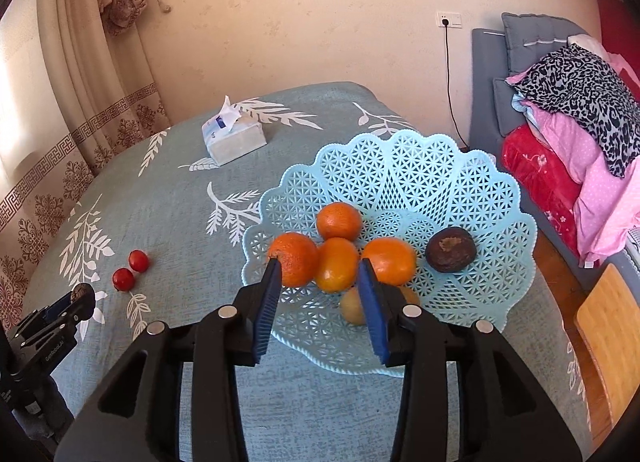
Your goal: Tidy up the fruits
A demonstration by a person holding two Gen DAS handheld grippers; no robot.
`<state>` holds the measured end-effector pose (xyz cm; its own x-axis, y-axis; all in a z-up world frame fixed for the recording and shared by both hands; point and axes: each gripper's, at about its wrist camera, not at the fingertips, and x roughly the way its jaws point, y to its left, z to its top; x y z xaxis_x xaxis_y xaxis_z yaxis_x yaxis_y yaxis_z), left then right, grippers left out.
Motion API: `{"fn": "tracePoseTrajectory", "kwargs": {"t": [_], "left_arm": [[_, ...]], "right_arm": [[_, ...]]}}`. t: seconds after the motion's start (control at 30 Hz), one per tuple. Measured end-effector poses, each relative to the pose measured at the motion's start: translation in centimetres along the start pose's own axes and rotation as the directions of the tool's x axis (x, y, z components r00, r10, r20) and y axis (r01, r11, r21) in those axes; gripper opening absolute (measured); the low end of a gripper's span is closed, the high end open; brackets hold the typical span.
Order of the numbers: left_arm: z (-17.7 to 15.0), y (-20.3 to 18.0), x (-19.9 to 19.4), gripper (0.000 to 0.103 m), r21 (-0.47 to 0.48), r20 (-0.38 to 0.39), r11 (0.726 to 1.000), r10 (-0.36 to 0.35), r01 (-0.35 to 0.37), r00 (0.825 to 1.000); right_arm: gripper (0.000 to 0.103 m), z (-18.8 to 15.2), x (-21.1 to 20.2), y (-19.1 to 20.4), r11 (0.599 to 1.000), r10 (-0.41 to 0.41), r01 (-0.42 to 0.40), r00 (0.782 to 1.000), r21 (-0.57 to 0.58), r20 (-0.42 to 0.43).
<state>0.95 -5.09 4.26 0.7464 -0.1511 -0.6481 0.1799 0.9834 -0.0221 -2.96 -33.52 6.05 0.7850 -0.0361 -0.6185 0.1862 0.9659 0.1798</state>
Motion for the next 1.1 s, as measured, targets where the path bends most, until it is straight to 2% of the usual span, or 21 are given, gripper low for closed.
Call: {"fn": "tracePoseTrajectory", "kwargs": {"t": [0.23, 0.4, 0.5, 0.7, 0.97, 1.03, 1.07, 1.1], "left_arm": [[1.2, -4.4, -1.2, 0.041, 0.083, 0.028, 0.994, -0.076, 0.073, 0.997], [2.0, -8.2, -1.7, 0.041, 0.144, 0.020, 0.977, -0.160, 0.156, 0.987], [2.3, -10.6, -1.8, 0.041, 0.175, 0.000, 0.960, -0.221, 0.218, 0.975], [2.9, -15.3, -2.0, 0.041, 0.229, -0.044, 0.914, -0.335, 0.336, 0.941], [3.6, -20.1, -2.1, 0.041, 0.297, -0.037, 0.865, -0.413, 0.404, 0.910], [3.7, -20.8, -2.0, 0.041, 0.307, -0.044, 0.860, -0.415, 0.407, 0.909], [3.8, -20.7, -2.0, 0.042, 0.301, -0.048, 0.859, -0.420, 0.414, 0.906], [3.8, -20.4, -1.9, 0.050, 0.289, -0.052, 0.862, -0.420, 0.416, 0.906]], "right_arm": [[0.041, 0.5, -1.1, -2.8, 0.997, -0.049, 0.046, 0.998, 0.060, 0.046], [0.041, 1.0, -2.0, -5.1, 0.990, -0.093, 0.084, 0.993, 0.115, 0.077], [0.041, 1.1, -2.5, -6.1, 0.986, -0.106, 0.094, 0.991, 0.137, 0.085], [0.041, 1.2, -2.9, -7.0, 0.983, -0.106, 0.091, 0.990, 0.158, 0.094], [0.041, 1.5, -3.7, -7.6, 0.981, -0.109, 0.088, 0.987, 0.172, 0.116], [0.041, 1.5, -3.8, -7.8, 0.981, -0.110, 0.088, 0.987, 0.176, 0.118], [0.041, 1.6, -3.9, -7.8, 0.980, -0.107, 0.085, 0.987, 0.178, 0.119], [0.041, 1.6, -4.0, -7.9, 0.980, -0.107, 0.084, 0.987, 0.180, 0.121]]}}
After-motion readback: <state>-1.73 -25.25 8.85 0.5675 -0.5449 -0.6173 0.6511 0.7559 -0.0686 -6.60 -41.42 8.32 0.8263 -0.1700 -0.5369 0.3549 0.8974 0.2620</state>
